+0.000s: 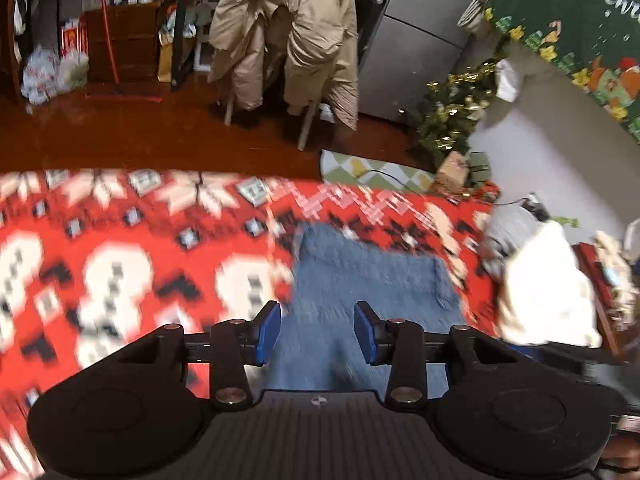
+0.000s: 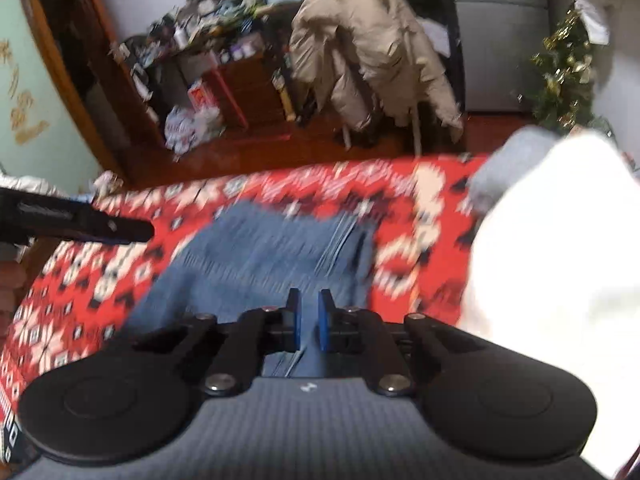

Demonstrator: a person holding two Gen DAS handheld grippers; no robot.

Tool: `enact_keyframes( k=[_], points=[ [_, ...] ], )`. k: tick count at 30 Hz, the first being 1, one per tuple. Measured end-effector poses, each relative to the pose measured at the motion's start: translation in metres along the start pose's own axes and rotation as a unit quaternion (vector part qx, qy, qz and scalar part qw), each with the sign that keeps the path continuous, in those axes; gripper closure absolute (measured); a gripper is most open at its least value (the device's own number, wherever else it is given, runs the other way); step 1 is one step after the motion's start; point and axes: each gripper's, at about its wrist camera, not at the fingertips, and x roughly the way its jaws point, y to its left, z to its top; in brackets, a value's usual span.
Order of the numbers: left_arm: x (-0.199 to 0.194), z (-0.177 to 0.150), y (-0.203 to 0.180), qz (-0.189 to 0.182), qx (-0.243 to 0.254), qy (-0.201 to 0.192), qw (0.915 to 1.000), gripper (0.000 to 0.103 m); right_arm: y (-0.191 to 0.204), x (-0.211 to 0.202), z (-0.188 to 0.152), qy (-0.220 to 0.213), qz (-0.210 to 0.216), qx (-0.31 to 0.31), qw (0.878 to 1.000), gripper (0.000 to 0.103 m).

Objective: Fold clothes

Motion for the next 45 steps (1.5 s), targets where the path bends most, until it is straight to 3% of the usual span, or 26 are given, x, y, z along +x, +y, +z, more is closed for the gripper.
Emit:
enact_keyframes(
  k=[6, 10, 14, 20, 24, 29, 34, 38, 44, 45],
  points=[
    [0.013, -0.059, 0.001, 0.016, 0.009, 0.078, 0.9968, 0.072, -0.007, -0.005, -0.042, 0.023, -0.041, 0.043, 0.998, 0.092],
    [-0.014, -0.086, 0.000, 0.022, 0.025, 0.089, 0.9954, 0.068, -0.006, -0.051, -0.073, 0.032, -0.041, 0.041, 0.998, 0.090],
    [-0.043, -0.108, -0.006, 0.024, 0.023, 0.094, 0.9950, 0.064, 0.019, -0.090, -0.097, 0.024, -0.031, 0.018, 0.999, 0.089],
    [-0.067, -0.147, -0.017, 0.062, 0.043, 0.117, 0.9903, 0.064, 0.032, -0.118, -0.134, 0.067, -0.058, 0.027, 0.996, 0.090],
    [-0.082, -0.168, -0.012, 0.069, 0.043, 0.101, 0.9916, 0.064, 0.037, -0.149, -0.147, 0.060, -0.053, 0.038, 0.996, 0.087],
    [-0.100, -0.184, -0.005, 0.050, 0.008, 0.067, 0.9965, 0.063, 0.039, -0.186, -0.164, 0.004, -0.032, 0.074, 0.997, 0.080],
    [-0.115, -0.191, -0.008, 0.073, -0.004, 0.044, 0.9963, 0.056, 0.048, -0.198, -0.178, -0.018, -0.028, 0.077, 0.997, 0.079],
    [-0.128, -0.199, -0.008, 0.097, -0.019, 0.027, 0.9948, 0.056, 0.052, -0.202, -0.187, -0.027, -0.035, 0.078, 0.996, 0.073],
    [-0.147, -0.201, -0.005, 0.091, -0.034, -0.028, 0.9949, 0.059, 0.050, -0.211, -0.190, -0.051, -0.038, 0.093, 0.994, 0.071],
    [-0.147, -0.200, -0.003, 0.091, -0.039, -0.033, 0.9946, 0.064, 0.049, -0.212, -0.190, -0.056, -0.037, 0.099, 0.993, 0.071]
  ],
)
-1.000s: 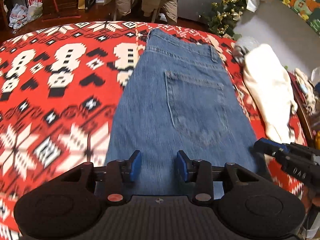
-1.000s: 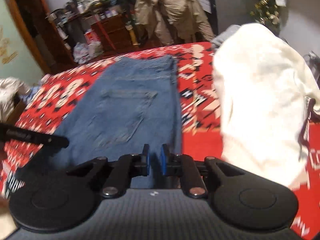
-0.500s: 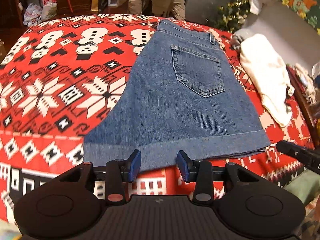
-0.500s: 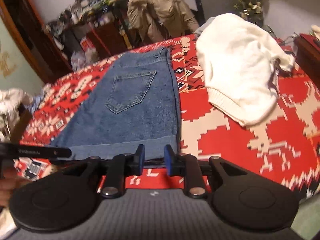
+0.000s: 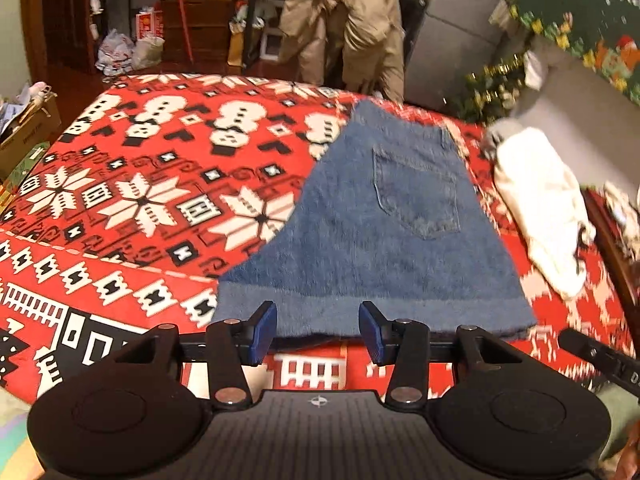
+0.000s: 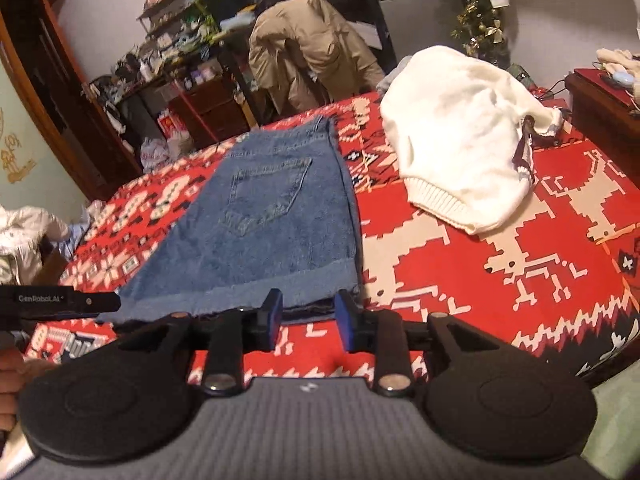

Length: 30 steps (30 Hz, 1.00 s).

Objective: Fold clothes

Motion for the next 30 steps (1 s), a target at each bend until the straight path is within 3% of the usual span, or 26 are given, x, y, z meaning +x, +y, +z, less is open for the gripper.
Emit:
enact_keyframes(
  k=[3, 7, 11, 15, 17, 25, 30],
  points=[
    [0.009, 0.005, 0.001, 0.002, -0.012, -0.004, 0.9999, 0.083, -0.002, 0.003, 0.001, -0.006, 0.003, 0.017, 1.000, 0.067],
    [0.026, 0.012, -0.003, 0.002, -0.007, -0.007, 0.9999, 0.089, -0.002, 0.016, 0.001, -0.001, 0.010, 0.025, 1.000, 0.066],
    [0.045, 0.017, -0.006, 0.016, -0.003, 0.005, 0.9998, 0.089, 0.000, 0.033, 0.001, 0.011, 0.019, 0.029, 0.999, 0.066],
    [0.064, 0.015, -0.001, 0.042, -0.008, 0.062, 0.9972, 0.089, 0.007, 0.046, 0.003, 0.018, 0.022, 0.012, 1.000, 0.066],
    [0.061, 0.014, 0.000, 0.042, -0.011, 0.069, 0.9966, 0.089, 0.010, 0.052, 0.004, 0.018, 0.023, 0.005, 1.000, 0.065],
    [0.054, 0.010, 0.002, 0.047, -0.022, 0.066, 0.9964, 0.089, 0.018, 0.075, 0.017, -0.004, 0.010, -0.029, 1.000, 0.064],
    [0.041, 0.017, 0.015, 0.016, -0.067, 0.024, 0.9973, 0.086, 0.010, 0.105, 0.016, 0.018, -0.014, -0.026, 0.999, 0.068]
  ],
)
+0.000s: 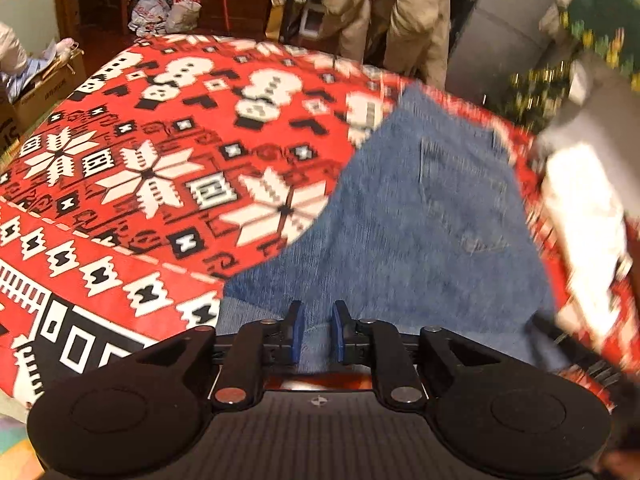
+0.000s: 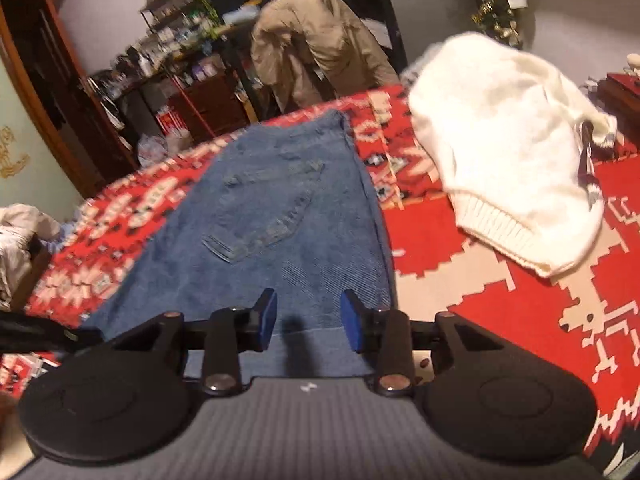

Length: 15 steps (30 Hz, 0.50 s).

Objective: Fold clothes

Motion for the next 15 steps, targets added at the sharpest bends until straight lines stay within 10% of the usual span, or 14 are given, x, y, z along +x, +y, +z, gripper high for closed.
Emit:
enact_keyframes(
  k=[15],
  points=[
    [0.036, 0.007, -0.025, 0.014, 0.060, 0.026, 0.9978, 0.084, 0.027, -0.011, 0.002, -0.020, 0.015, -0.053, 0.998, 0.077]
  ],
)
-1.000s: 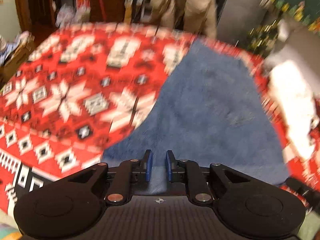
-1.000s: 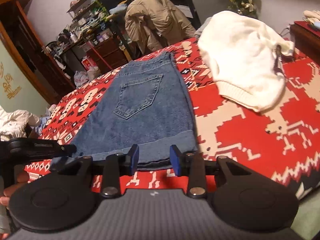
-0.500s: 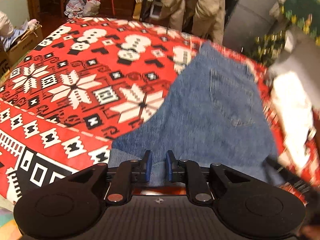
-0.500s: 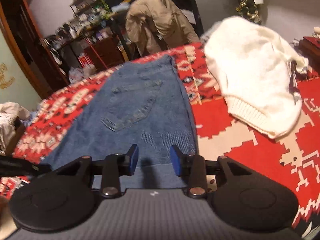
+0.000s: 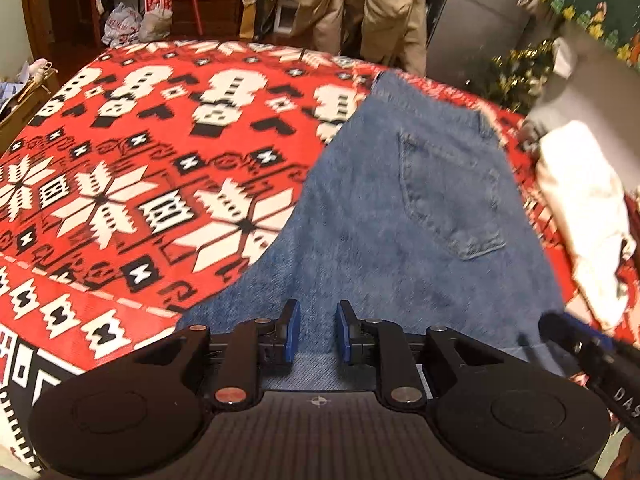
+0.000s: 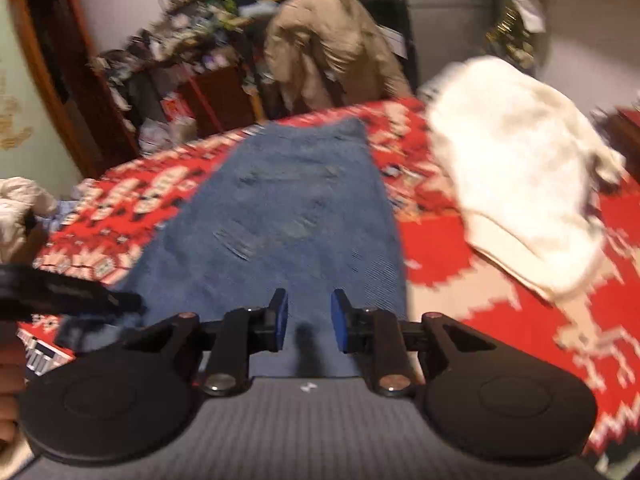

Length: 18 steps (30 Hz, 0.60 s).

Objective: Fold clothes

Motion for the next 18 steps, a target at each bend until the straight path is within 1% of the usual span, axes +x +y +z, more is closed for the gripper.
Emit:
enact_keyframes(
  k=[2, 4, 5, 6, 7, 9, 11, 14, 18],
  points=[
    [-0.002, -0.002, 0.002, 0.006, -0.002, 0.001, 1.0000, 0.084, 0.007, 0.006, -0.001, 0.000, 0.010, -0.011, 1.000, 0.077],
    [-0.005, -0.003, 0.002, 0.009, -0.006, -0.002, 0.9999, 0.084, 0.011, 0.014, -0.003, 0.011, 0.013, -0.018, 1.000, 0.077],
    [-0.007, -0.003, 0.002, 0.008, -0.008, -0.009, 0.9999, 0.085, 0.013, 0.018, -0.005, 0.021, 0.009, -0.021, 1.000, 0.079],
    [-0.011, -0.003, 0.002, 0.002, -0.009, -0.020, 0.9998, 0.086, 0.014, 0.022, -0.006, 0.031, 0.003, -0.023, 0.999, 0.080],
    [-0.015, -0.002, 0.000, -0.009, -0.007, -0.031, 0.9994, 0.086, 0.015, 0.023, -0.006, 0.037, -0.002, -0.024, 0.999, 0.084],
    [-0.019, 0.002, -0.006, -0.036, 0.000, -0.045, 0.9984, 0.086, 0.016, 0.019, -0.005, 0.033, 0.001, -0.021, 0.999, 0.085],
    [-0.016, 0.006, -0.014, -0.064, 0.015, -0.046, 0.9967, 0.086, 0.016, 0.015, -0.002, 0.019, 0.008, -0.016, 1.000, 0.085],
    [-0.002, 0.012, -0.028, -0.079, 0.031, -0.037, 0.9957, 0.086, 0.013, 0.012, 0.001, -0.002, 0.013, -0.009, 1.000, 0.084],
    [0.021, 0.019, -0.043, -0.091, 0.042, -0.022, 0.9947, 0.086, -0.001, 0.019, 0.002, 0.008, 0.001, 0.014, 1.000, 0.082]
  ],
)
